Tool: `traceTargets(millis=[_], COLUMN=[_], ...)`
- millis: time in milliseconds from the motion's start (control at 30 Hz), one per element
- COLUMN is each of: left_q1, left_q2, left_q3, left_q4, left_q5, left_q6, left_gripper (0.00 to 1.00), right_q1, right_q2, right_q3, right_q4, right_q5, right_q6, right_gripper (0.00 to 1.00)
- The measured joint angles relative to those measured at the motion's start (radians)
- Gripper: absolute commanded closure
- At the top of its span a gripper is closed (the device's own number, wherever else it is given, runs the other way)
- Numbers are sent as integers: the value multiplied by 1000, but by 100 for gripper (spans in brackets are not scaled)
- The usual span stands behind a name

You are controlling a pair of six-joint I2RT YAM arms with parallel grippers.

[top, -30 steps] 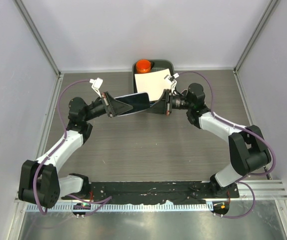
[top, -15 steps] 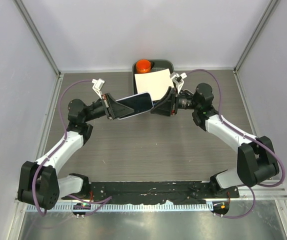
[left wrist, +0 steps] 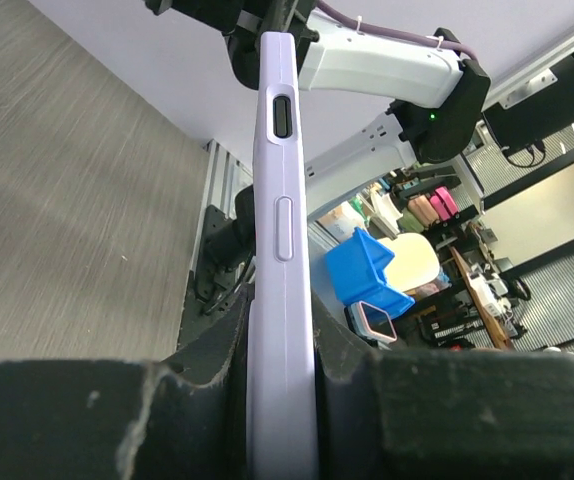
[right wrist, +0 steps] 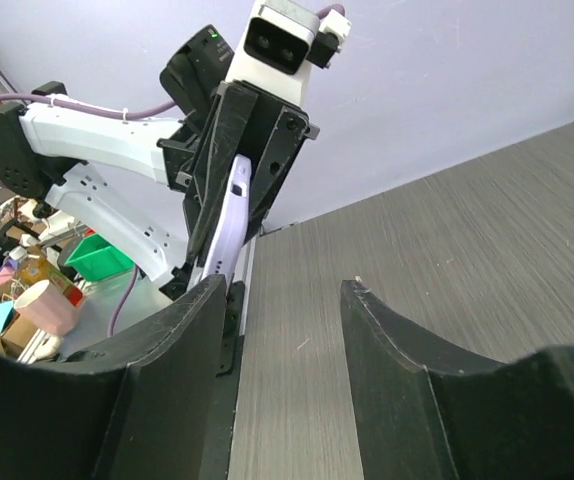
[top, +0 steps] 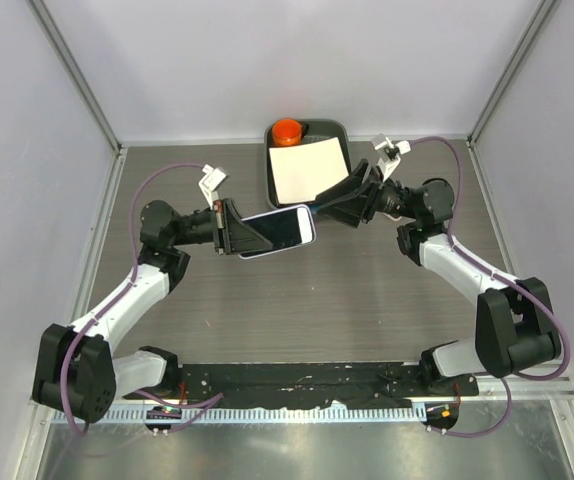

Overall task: Take the phone out of the phone case
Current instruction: Remove the phone case from the phone.

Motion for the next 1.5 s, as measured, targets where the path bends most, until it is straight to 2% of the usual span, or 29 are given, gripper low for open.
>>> traceTargets(millis=[267,467,633,1267,1500], left_q1=[5,5,6,12,13], left_q2=[-3,-3,-3,-3,-3], left_q3=[-3,-9,-9,-9,-9], left_q4=[-45,-79,-90,-114,-118], left_q5=[1,-1,-2,-8,-11], left_q6=[35,61,75,85,91], left_gripper=[100,100,100,100,100], right_q1=[0,22,68,127,134], right_q2=[-14,-51,-60,-60,-60], right_q3=[-34,-66,-68,-69,-70], right_q4=[33,-13,-61,-100,-100], right_q5=[113,251,302,319,315], right_q6=[29,10,-37,-109,-111], right_gripper=[44,44,44,44,56])
